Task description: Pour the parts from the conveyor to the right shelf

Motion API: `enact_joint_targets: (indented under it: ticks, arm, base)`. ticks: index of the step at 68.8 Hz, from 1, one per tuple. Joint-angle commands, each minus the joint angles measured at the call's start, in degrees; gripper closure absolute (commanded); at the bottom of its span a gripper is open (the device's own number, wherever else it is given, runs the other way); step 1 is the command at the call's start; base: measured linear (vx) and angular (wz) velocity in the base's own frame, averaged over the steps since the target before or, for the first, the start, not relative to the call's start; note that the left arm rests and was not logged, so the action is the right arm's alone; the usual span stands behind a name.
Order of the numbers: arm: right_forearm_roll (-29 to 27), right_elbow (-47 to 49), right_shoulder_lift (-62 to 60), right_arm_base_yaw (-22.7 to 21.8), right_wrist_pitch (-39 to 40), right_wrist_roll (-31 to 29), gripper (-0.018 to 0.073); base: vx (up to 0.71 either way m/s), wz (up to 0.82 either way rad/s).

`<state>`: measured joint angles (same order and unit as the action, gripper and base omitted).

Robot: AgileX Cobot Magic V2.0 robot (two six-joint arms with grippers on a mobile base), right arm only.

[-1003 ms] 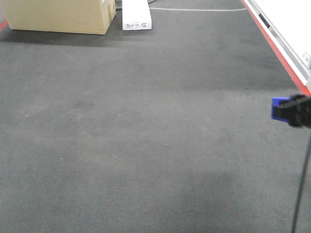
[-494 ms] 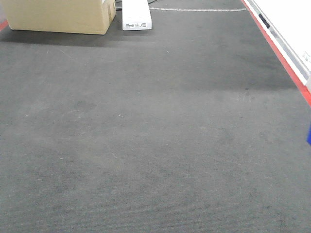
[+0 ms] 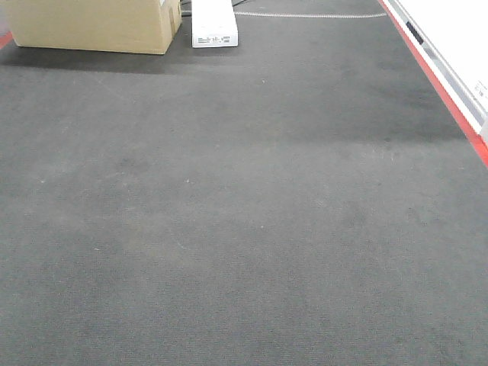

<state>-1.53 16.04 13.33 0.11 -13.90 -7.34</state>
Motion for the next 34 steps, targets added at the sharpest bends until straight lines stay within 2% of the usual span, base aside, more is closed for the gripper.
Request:
enact_joint_targets:
  ticks: [1,34]
  arm:
    - [-0.1,1.6,0.5,-0.2,5.1,-0.4,0.0565]
    - [-0.1,1.6,0.5,-0.2,5.1,-0.4,0.0565]
  base:
    - [0.00,0.00]
    - [0.00,0.00]
